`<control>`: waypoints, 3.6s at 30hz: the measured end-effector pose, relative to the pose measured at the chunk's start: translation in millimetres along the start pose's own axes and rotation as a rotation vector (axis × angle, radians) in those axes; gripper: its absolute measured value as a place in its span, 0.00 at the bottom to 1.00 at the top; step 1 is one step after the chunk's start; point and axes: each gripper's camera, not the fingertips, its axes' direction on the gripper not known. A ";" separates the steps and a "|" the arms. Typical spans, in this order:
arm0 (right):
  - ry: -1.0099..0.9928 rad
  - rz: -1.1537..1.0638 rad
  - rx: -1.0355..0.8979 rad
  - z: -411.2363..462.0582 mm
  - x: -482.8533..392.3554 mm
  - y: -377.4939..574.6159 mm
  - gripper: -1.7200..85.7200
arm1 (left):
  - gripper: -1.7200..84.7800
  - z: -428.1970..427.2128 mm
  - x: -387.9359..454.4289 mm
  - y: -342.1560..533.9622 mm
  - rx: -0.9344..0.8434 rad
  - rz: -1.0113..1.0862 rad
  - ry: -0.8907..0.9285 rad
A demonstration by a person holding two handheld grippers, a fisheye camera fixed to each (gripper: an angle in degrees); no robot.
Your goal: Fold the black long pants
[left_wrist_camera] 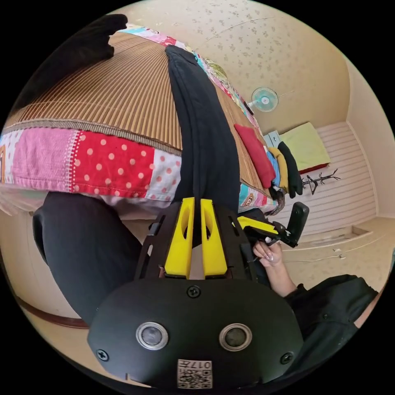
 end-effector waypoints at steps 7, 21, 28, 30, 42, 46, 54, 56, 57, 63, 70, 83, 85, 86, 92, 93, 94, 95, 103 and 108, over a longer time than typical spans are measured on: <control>-0.100 0.066 0.044 -37.2 41.2 -7.7 0.08 | 0.18 -30.0 17.6 -11.4 0.115 0.148 0.032; -0.337 0.310 0.105 -26.9 171.8 -128.3 0.17 | 0.20 14.7 -68.9 -145.8 0.088 -0.045 0.186; -0.523 0.369 0.126 -4.2 184.9 -90.1 0.08 | 0.10 32.1 -90.3 -103.6 -0.044 -0.087 0.288; -0.655 0.356 0.187 -10.6 189.4 -80.2 0.06 | 0.09 21.4 -86.6 -96.2 -0.018 -0.033 0.395; -0.598 -0.450 0.529 -275.7 -48.5 -62.8 0.03 | 0.08 -234.3 201.7 11.2 0.446 0.799 0.562; -0.467 -0.618 0.608 -361.7 -142.7 -53.3 0.03 | 0.08 -300.0 290.3 43.3 0.546 0.878 0.608; -0.224 -0.679 0.675 -407.4 -206.0 -71.4 0.03 | 0.08 -313.4 358.0 15.8 0.567 0.812 0.536; -0.154 -0.556 0.633 -391.2 -178.9 -111.1 0.03 | 0.08 -289.4 354.8 -24.4 0.533 0.732 0.469; -0.129 -0.521 0.622 -386.0 -171.4 -122.8 0.03 | 0.08 -269.3 351.2 -57.7 0.495 0.671 0.415; 0.058 -0.321 0.584 -337.6 -121.1 -216.3 0.03 | 0.08 -194.3 324.4 -177.1 0.421 0.553 0.312; 0.104 -0.362 0.539 -235.4 -85.0 -152.6 0.03 | 0.08 -90.4 268.1 -110.4 0.327 0.652 0.125; -0.232 0.232 0.135 -38.6 42.9 100.8 0.10 | 0.13 133.6 86.0 142.3 -0.094 0.124 0.109; -0.253 0.249 0.181 -54.3 57.4 90.7 0.13 | 0.17 124.8 82.2 125.8 -0.057 0.101 0.181; -0.245 0.250 0.227 -68.9 66.3 78.9 0.16 | 0.18 119.3 83.3 118.7 -0.032 0.104 0.194; -0.142 0.238 0.294 -101.8 109.3 -17.0 0.27 | 0.30 98.9 118.2 11.8 0.117 0.175 0.067; -0.138 0.240 0.282 -99.7 114.0 -27.3 0.28 | 0.30 110.9 123.2 -11.9 0.086 0.177 0.059; -0.125 0.246 0.252 -93.3 122.8 -44.5 0.29 | 0.30 123.4 126.6 -30.2 0.071 0.172 0.041; -0.085 0.263 0.202 -82.8 130.9 -58.2 0.29 | 0.31 129.9 127.3 -37.4 0.063 0.160 0.029; -0.252 0.353 0.213 -55.1 144.3 -32.2 0.19 | 0.18 189.8 134.6 -32.0 -0.151 0.026 0.218; -0.239 0.308 0.217 -71.2 110.1 -24.7 0.15 | 0.12 144.7 190.7 1.7 -0.045 0.121 0.099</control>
